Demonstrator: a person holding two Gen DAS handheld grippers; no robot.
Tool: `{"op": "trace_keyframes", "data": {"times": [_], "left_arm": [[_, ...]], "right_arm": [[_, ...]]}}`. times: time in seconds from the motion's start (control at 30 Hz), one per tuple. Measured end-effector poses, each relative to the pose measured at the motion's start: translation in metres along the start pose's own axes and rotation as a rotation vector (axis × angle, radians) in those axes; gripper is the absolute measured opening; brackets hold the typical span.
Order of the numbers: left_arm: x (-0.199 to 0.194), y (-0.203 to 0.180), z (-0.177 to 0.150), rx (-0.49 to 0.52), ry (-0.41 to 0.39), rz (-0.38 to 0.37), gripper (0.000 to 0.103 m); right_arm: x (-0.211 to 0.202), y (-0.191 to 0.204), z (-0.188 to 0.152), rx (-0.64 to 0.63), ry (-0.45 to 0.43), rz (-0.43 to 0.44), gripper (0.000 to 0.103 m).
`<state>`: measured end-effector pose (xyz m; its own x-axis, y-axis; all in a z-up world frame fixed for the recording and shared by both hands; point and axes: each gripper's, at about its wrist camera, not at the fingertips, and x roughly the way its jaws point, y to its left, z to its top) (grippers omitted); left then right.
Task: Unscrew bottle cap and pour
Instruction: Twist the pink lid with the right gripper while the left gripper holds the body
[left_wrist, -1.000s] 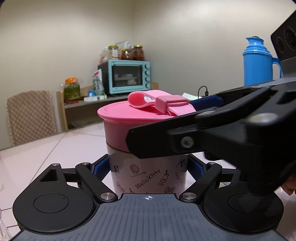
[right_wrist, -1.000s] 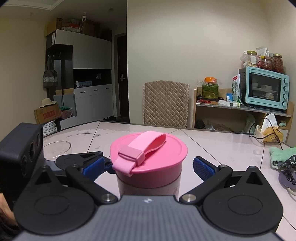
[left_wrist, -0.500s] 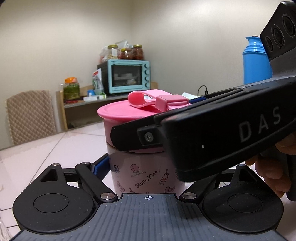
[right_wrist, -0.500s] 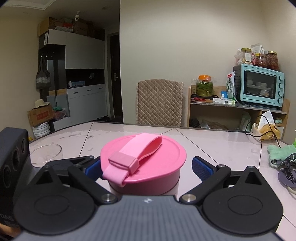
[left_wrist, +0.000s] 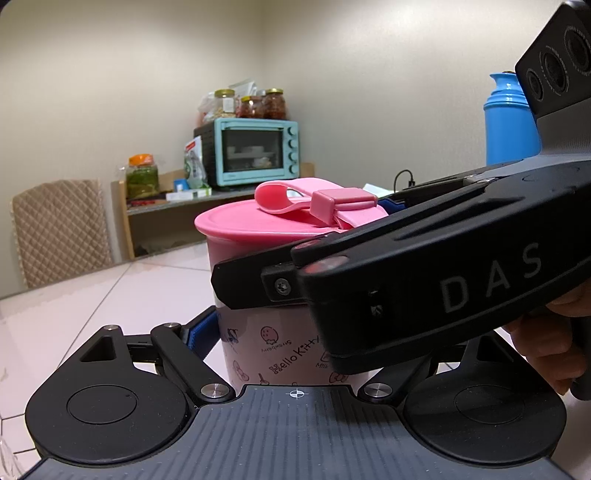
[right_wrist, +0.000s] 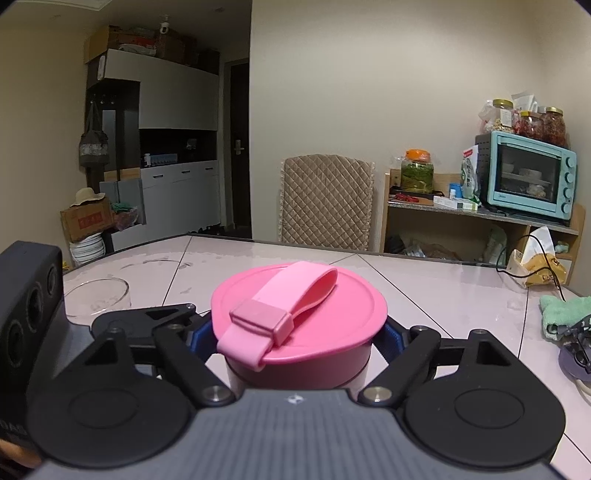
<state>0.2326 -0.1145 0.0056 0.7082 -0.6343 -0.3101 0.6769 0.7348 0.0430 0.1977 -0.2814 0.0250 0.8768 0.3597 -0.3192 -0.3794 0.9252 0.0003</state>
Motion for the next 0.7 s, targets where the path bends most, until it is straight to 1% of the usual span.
{"op": "trace_keyframes", "data": {"times": [0.13,0.2,0.27,0.3,0.37,0.4,0.43,0.47,0.5,0.57,0.6,0.67,0.7], "left_arm": [[0.001,-0.001,0.001,0.0,-0.001,-0.003,0.089],[0.001,-0.001,0.001,0.0,-0.001,-0.004,0.089],[0.001,-0.002,0.001,0.0,-0.001,-0.007,0.089],[0.001,-0.002,0.001,0.0,-0.001,-0.007,0.089],[0.001,-0.003,0.001,0.0,-0.001,-0.007,0.089],[0.001,-0.003,0.002,0.0,-0.001,-0.007,0.089],[0.001,-0.003,0.002,0.0,-0.001,-0.007,0.089],[0.002,-0.002,0.003,0.0,0.0,-0.007,0.089],[0.002,-0.003,0.003,0.0,0.0,-0.007,0.089],[0.0,-0.003,0.001,0.001,0.0,-0.007,0.089],[0.0,-0.003,0.001,0.001,-0.001,-0.008,0.089],[0.0,-0.002,0.001,0.0,-0.002,-0.009,0.089],[-0.001,-0.004,0.001,0.001,-0.002,-0.009,0.089]], "right_arm": [[0.001,-0.014,0.001,-0.036,0.004,0.097,0.085],[0.001,-0.019,0.002,-0.051,0.008,0.13,0.085],[0.004,-0.03,0.005,-0.088,0.013,0.208,0.085],[0.004,-0.032,0.005,-0.092,0.014,0.218,0.085],[0.006,-0.042,0.007,-0.12,0.015,0.293,0.085],[0.007,-0.045,0.007,-0.13,0.016,0.315,0.085],[0.01,-0.052,0.009,-0.147,0.021,0.363,0.085],[0.011,-0.055,0.011,-0.155,0.025,0.389,0.085],[0.011,-0.054,0.012,-0.157,0.025,0.396,0.085],[0.015,-0.063,0.015,-0.184,0.032,0.469,0.085],[0.015,-0.064,0.016,-0.187,0.033,0.479,0.085],[0.02,-0.073,0.02,-0.211,0.035,0.561,0.085],[0.022,-0.075,0.021,-0.221,0.035,0.586,0.085]]}}
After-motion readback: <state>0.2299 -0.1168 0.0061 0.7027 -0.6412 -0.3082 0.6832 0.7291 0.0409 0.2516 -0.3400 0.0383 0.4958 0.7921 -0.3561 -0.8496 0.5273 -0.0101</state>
